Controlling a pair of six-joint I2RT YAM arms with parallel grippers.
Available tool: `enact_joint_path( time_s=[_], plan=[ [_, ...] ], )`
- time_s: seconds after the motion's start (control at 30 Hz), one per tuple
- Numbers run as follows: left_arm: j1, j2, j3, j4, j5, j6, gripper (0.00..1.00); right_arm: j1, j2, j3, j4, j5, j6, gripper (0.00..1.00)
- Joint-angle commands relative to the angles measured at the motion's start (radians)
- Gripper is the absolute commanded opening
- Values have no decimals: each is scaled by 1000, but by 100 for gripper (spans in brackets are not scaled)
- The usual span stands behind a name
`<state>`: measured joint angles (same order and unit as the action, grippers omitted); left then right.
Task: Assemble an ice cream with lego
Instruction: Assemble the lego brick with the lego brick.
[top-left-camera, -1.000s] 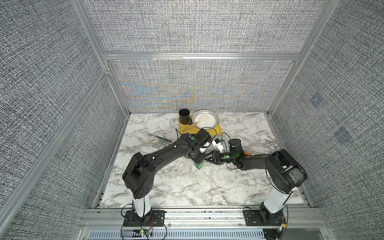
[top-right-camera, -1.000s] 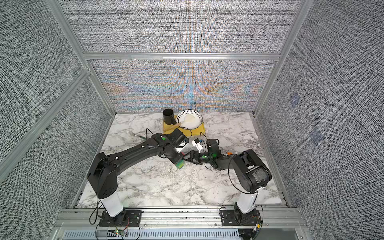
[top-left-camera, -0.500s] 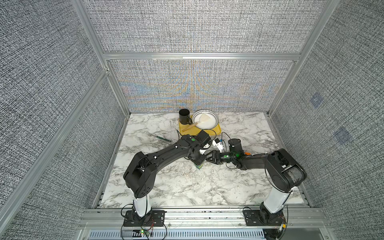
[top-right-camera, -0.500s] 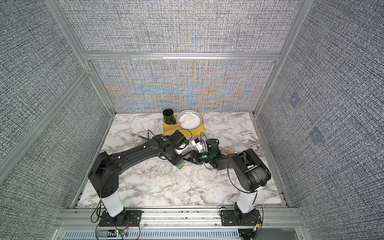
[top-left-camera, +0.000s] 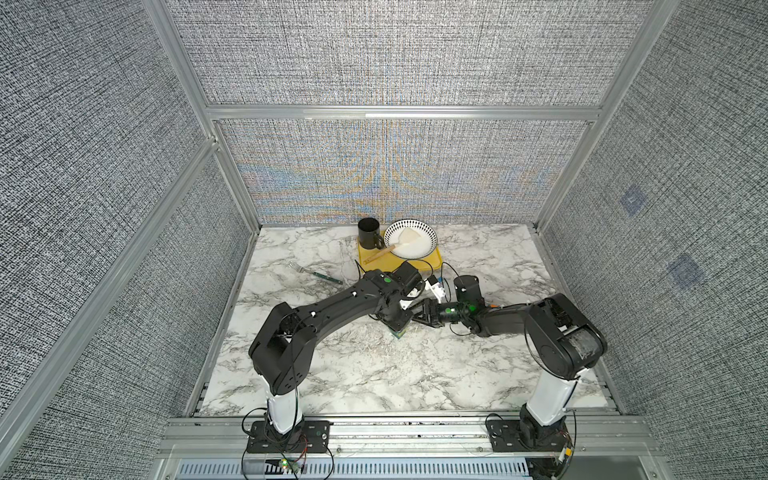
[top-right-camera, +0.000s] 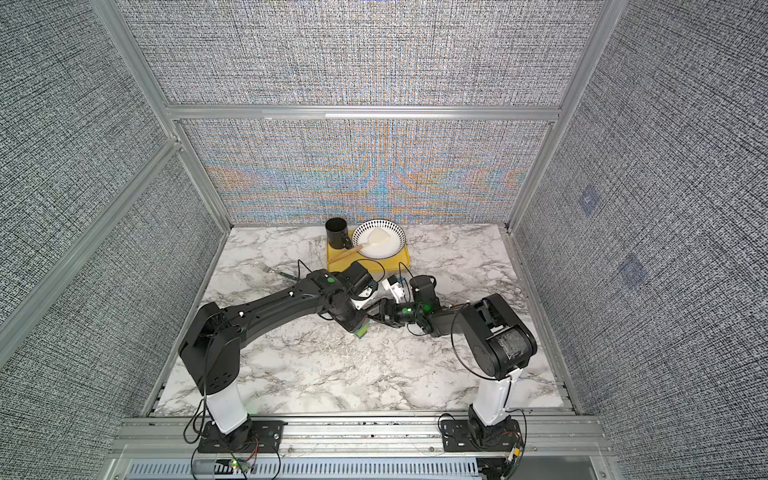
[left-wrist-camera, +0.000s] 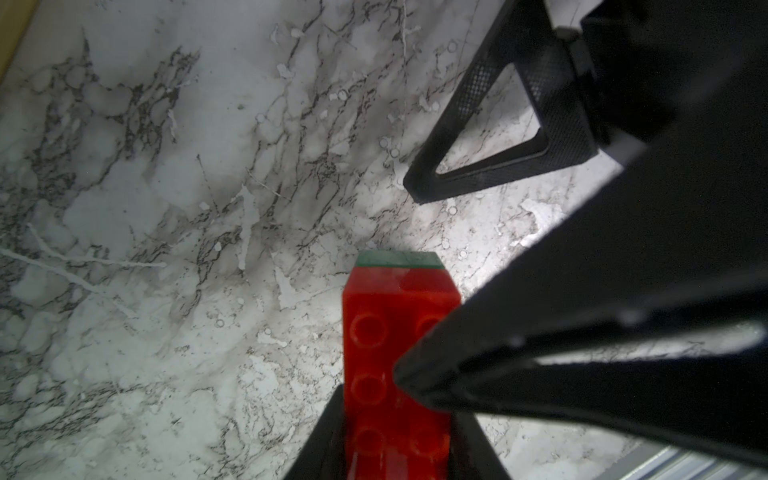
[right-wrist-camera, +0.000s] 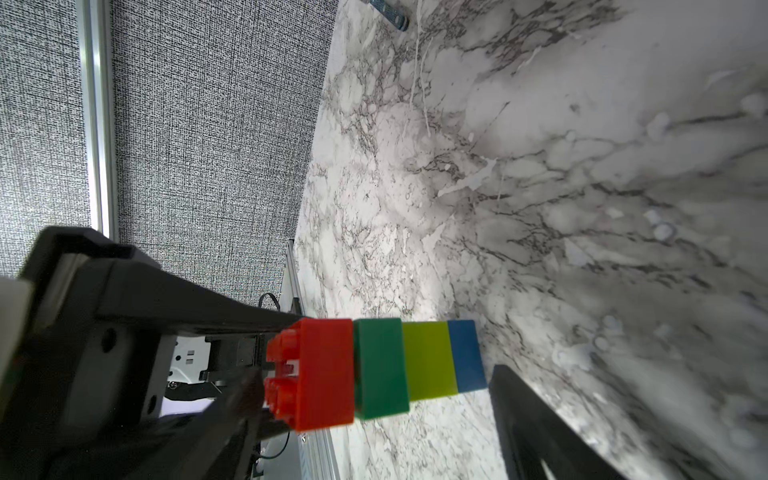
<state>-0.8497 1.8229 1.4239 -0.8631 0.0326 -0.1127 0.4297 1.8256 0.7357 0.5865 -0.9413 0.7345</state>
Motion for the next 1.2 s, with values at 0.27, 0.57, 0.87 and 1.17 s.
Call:
enact_joint_path(
  time_s=[0.27, 0.57, 0.87, 1.17],
  plan=[
    [-27, 78, 17, -64, -64, 11, 9, -1, 32, 14, -49, 24, -11, 74],
    [-29, 89, 46, -71, -75, 21, 22, -3, 52, 9, -55, 30, -7, 64],
    [-29, 65, 63, -42, -38, 7, 46, 1, -8, -1, -56, 54, -49, 74],
    [-28, 45, 84, -22, -15, -1, 76, 12, -63, -22, -10, 64, -62, 90]
  ],
)
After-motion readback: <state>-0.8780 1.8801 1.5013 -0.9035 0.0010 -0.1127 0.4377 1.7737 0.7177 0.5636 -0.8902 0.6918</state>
